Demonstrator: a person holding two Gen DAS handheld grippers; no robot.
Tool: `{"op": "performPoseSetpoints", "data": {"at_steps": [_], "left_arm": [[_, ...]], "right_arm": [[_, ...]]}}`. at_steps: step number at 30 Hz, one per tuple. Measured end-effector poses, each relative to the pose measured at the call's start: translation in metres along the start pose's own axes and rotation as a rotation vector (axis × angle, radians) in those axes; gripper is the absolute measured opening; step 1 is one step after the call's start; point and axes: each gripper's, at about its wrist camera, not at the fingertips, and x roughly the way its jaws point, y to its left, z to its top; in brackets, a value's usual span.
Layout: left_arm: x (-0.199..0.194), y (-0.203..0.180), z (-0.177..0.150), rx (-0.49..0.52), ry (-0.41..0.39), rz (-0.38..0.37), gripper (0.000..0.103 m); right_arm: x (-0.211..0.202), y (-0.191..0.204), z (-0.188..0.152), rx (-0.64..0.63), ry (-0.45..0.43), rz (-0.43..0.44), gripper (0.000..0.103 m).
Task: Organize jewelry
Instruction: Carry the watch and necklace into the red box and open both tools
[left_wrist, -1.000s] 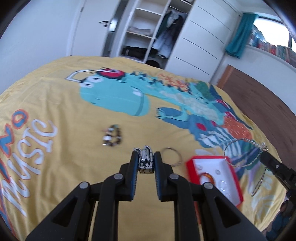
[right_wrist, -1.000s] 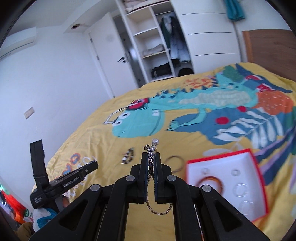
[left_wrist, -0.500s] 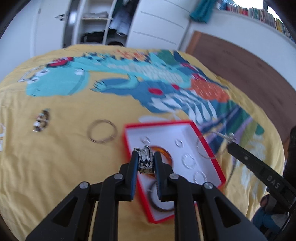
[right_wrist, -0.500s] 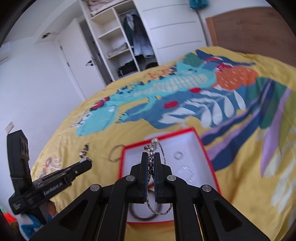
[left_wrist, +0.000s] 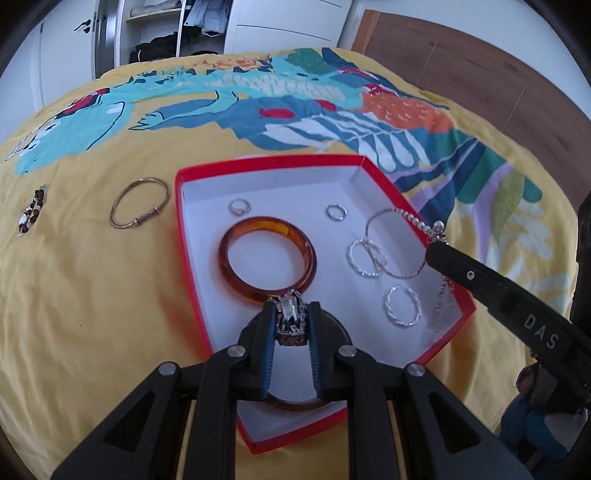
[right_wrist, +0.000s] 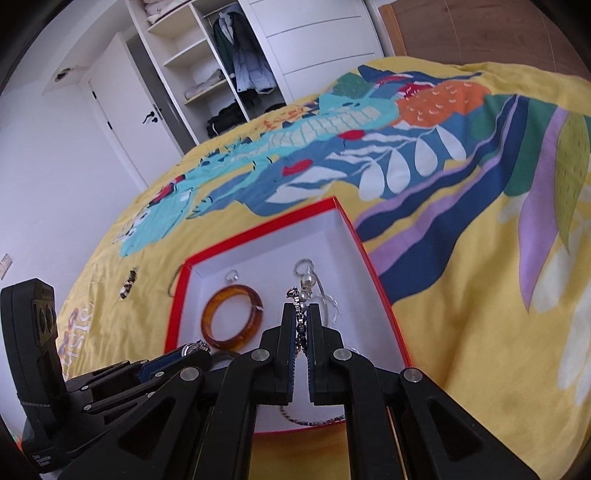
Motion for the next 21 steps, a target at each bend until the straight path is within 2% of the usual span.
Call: {"op": "performPoseSetpoints", "data": {"at_steps": [17,20,21], "left_arm": [[0.015,-0.004,-0.008,0.034,0.023,0.032,0.015],[0.016,-0.005,-0.008,0.039,0.028,0.043,0.016],[0.016,-0.005,-0.009,0.038,0.028,0.045,0.016]], "right_arm": [[0.022,-0.011,-0.013,0.000,0.053,-0.049,0.006],[0.021,-0.011,-0.015,-0.009,0.060,-0.069,0.007],[0.021,-0.011,-0.015,-0.008,0.062,-0.075,0.010]]}}
